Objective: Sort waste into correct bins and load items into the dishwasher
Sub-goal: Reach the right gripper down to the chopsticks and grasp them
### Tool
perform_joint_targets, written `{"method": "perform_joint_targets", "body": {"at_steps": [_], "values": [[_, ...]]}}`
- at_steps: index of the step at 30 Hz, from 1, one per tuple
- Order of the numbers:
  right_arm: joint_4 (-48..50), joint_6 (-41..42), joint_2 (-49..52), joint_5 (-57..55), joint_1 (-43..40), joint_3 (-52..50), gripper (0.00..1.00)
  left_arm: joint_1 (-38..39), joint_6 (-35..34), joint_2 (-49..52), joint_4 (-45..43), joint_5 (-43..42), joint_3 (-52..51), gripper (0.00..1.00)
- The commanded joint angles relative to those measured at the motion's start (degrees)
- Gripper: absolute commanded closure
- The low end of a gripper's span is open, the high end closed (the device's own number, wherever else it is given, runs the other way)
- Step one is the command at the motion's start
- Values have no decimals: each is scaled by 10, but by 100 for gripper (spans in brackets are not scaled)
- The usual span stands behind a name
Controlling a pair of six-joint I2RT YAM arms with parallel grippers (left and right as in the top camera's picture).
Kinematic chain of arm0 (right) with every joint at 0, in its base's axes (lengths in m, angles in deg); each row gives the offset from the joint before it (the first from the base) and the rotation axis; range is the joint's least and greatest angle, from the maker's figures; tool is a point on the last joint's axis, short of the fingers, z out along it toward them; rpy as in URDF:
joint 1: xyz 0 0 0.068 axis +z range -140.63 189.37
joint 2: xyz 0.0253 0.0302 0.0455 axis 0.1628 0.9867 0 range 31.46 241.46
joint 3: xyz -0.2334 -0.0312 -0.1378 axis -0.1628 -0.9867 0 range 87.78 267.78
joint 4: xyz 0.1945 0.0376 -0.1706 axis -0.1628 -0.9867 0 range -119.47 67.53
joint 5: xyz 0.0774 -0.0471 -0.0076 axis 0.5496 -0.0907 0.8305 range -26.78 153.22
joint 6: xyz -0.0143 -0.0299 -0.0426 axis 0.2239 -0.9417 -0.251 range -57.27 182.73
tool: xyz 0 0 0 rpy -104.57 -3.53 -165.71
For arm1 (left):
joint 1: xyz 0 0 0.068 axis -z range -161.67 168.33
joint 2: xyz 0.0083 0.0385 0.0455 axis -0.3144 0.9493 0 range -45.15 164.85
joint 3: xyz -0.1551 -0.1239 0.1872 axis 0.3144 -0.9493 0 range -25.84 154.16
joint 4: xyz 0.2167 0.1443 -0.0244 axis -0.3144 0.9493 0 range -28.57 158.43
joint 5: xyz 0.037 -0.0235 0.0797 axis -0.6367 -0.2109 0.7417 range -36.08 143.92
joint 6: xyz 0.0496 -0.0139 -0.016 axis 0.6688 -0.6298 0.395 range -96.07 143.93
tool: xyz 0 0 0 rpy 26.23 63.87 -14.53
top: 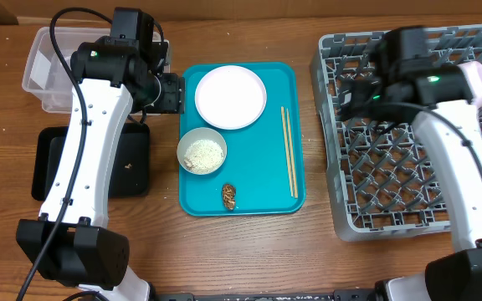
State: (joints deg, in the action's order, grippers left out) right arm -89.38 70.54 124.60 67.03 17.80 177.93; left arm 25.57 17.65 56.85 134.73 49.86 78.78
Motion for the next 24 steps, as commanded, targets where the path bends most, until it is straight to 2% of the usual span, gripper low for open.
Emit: {"method": "perform_joint_targets", "body": {"at_steps": [1, 6, 10, 18, 24], "values": [[2, -3, 16, 62, 42, -26, 16, -1, -10, -9, 0, -4, 10, 27], [34, -3, 54, 61, 126, -54, 17, -1, -10, -9, 0, -4, 10, 24], [56, -3, 98, 62, 162, -54, 17, -1, -10, -9, 0, -3, 10, 23], [90, 11, 173, 62, 179, -54, 17, -3, -39, -9, 3, 45, 10, 21], [94, 12, 224, 68, 179, -54, 18, -3, -40, -9, 3, 45, 10, 19]]}}
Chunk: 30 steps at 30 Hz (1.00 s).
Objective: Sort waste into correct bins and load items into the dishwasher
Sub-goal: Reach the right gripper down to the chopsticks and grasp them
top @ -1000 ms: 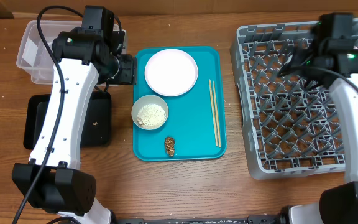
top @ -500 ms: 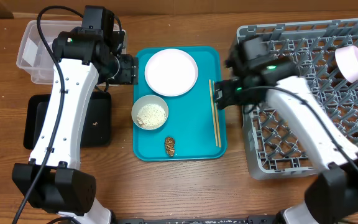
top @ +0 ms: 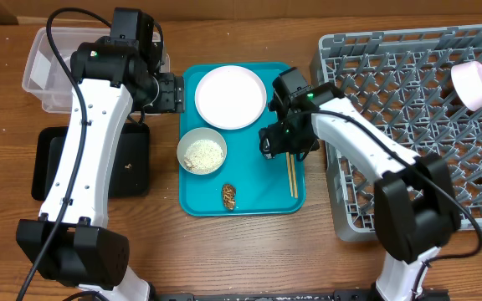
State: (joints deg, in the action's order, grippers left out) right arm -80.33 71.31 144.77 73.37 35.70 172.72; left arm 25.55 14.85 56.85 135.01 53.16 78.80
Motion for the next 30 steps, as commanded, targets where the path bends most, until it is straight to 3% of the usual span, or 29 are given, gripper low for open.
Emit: {"method": "perform_joint_targets", "body": {"at_steps": [1, 30], "values": [[3, 5, 30, 5, 0, -2, 18, -2, -12, -9, 0, 12, 9, 19], [-1, 39, 63, 22, 30, -9, 18, -2, -12, -9, 1, 12, 9, 19]]}}
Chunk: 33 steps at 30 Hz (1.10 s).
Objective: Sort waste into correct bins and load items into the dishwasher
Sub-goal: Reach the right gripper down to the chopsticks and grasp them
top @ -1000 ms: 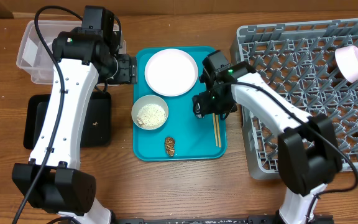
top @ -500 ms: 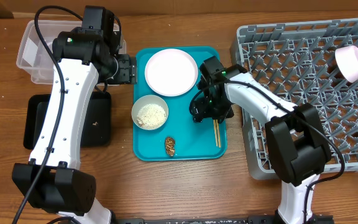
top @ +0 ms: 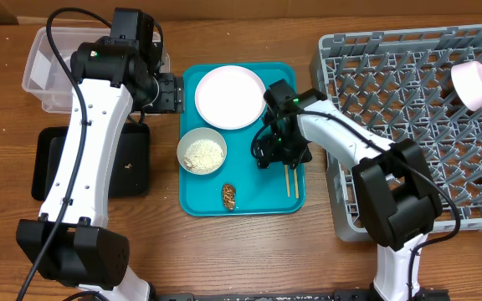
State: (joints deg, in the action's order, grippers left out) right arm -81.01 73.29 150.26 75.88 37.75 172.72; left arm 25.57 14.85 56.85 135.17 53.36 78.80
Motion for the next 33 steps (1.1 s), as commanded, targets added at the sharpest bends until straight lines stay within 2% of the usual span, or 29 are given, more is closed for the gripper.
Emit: {"method": "perform_joint_targets", "body": {"at_steps": [1, 4, 6, 9, 12, 14, 24, 33], "values": [[9, 30, 8, -10, 11, -12, 18, -3, -12, -9, 0, 10, 9, 19], [21, 59, 8, -26, 11, -26, 19, -3, -12, -9, 0, 10, 9, 19], [30, 74, 8, -28, 11, -38, 23, -3, -12, -9, 0, 10, 9, 19], [34, 94, 8, -30, 11, -45, 36, -3, -12, -9, -1, 10, 9, 19], [34, 126, 8, -49, 12, -45, 54, -3, -12, -9, -1, 10, 9, 19], [34, 138, 8, -51, 12, -45, 59, -3, -12, -9, 0, 10, 9, 19], [26, 172, 8, -56, 12, -54, 78, -3, -12, -9, 0, 10, 9, 19], [27, 180, 8, -56, 12, -62, 84, -3, -12, -9, 0, 10, 9, 19]]}}
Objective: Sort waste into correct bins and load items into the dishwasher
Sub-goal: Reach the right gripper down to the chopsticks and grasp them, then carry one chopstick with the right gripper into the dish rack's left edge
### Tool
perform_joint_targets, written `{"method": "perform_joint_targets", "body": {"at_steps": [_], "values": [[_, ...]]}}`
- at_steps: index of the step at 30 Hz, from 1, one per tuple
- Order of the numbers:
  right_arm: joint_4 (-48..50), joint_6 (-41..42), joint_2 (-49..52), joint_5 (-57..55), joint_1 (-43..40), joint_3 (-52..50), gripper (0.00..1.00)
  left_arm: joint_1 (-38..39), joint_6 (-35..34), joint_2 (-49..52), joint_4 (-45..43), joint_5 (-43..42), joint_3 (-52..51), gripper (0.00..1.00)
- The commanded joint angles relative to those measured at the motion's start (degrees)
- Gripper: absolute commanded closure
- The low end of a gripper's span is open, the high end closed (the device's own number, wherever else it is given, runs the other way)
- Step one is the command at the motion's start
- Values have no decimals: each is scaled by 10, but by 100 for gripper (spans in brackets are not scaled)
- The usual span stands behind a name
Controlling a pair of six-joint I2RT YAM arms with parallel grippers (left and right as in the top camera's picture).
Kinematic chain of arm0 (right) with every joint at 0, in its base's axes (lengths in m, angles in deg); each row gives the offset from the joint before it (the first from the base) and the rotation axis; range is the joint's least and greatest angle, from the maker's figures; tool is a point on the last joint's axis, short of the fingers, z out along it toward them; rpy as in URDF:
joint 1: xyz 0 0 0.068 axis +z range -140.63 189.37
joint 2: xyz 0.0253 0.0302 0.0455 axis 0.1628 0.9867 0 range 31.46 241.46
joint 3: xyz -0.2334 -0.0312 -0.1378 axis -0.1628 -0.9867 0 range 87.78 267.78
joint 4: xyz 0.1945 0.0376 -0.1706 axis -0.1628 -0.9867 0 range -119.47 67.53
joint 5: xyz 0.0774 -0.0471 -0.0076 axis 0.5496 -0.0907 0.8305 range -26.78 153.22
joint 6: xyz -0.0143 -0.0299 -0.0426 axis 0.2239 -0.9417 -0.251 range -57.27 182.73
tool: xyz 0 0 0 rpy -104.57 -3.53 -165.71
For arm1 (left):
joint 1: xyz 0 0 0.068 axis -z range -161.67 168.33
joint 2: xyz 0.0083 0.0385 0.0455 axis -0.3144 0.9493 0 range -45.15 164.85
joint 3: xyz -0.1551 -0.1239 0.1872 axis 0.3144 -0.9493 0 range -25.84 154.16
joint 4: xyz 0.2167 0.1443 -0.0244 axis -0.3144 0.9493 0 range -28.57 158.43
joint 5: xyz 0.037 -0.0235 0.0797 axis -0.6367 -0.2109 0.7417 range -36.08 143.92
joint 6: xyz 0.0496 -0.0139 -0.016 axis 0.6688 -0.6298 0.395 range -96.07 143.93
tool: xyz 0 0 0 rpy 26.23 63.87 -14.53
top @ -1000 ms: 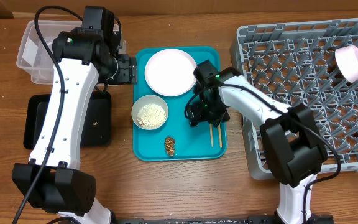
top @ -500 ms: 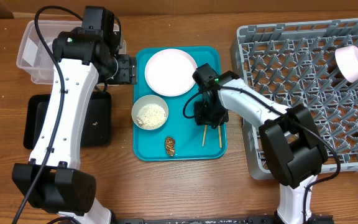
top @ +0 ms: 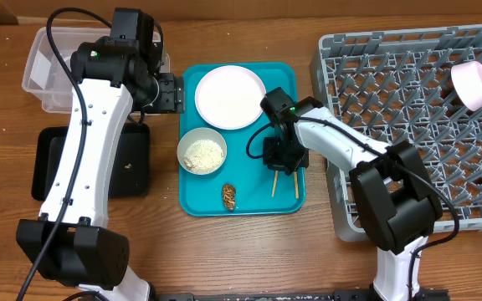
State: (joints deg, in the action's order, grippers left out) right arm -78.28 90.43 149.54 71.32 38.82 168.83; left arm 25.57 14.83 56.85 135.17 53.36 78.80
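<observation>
A teal tray [top: 192,201] holds a white plate [top: 230,96], a bowl of pale crumbs [top: 202,152], a brown food scrap [top: 229,196] and two wooden chopsticks [top: 295,186]. My right gripper [top: 282,160] is down on the chopsticks' middle. Their lower ends stick out below it, splayed apart, and one end [top: 274,185] is swung left. The wrist hides the fingers, so their state does not show. My left gripper [top: 171,92] hovers at the tray's left edge with nothing visibly in it, its jaws unclear from above.
A grey dish rack [top: 366,192] fills the right side, with a pink cup [top: 474,84] and a white cup in it. A clear plastic bin [top: 44,71] sits at the back left, and a black bin [top: 132,167] lies in front of it.
The right gripper has shifted slightly right onto the chopsticks. The two sticks, which lay side by side, now splay apart at their lower ends. The left arm has not moved.
The right arm was over the dish rack while the chopsticks lay straight on the tray's right side. Then it was above the tray beside the sticks, then lower at their middle. Now it sits on them and they are splayed. The left arm stayed put.
</observation>
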Motion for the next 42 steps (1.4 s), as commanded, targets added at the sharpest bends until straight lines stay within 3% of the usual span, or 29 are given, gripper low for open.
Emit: {"method": "perform_joint_targets", "body": {"at_steps": [1, 20, 25, 28, 35, 42], "values": [[0, 9, 15, -10, 2, -23, 84, -3, -12, -9, 0, 10, 9, 19], [-48, -12, -7, -51, 0, 29, 96, -3, -12, -9, 6, 10, 9, 19], [-74, -54, -57, -55, 0, 65, 96, -3, -12, -9, 6, 10, 9, 19], [-100, -122, -105, -55, -7, 92, 96, -3, -12, -9, 5, 10, 9, 19], [-186, -224, -185, -76, -92, 143, 96, -3, -12, -9, 4, 10, 9, 18], [-232, -289, -199, -76, -203, 128, 96, -3, -12, -9, 3, 10, 9, 18]]}}
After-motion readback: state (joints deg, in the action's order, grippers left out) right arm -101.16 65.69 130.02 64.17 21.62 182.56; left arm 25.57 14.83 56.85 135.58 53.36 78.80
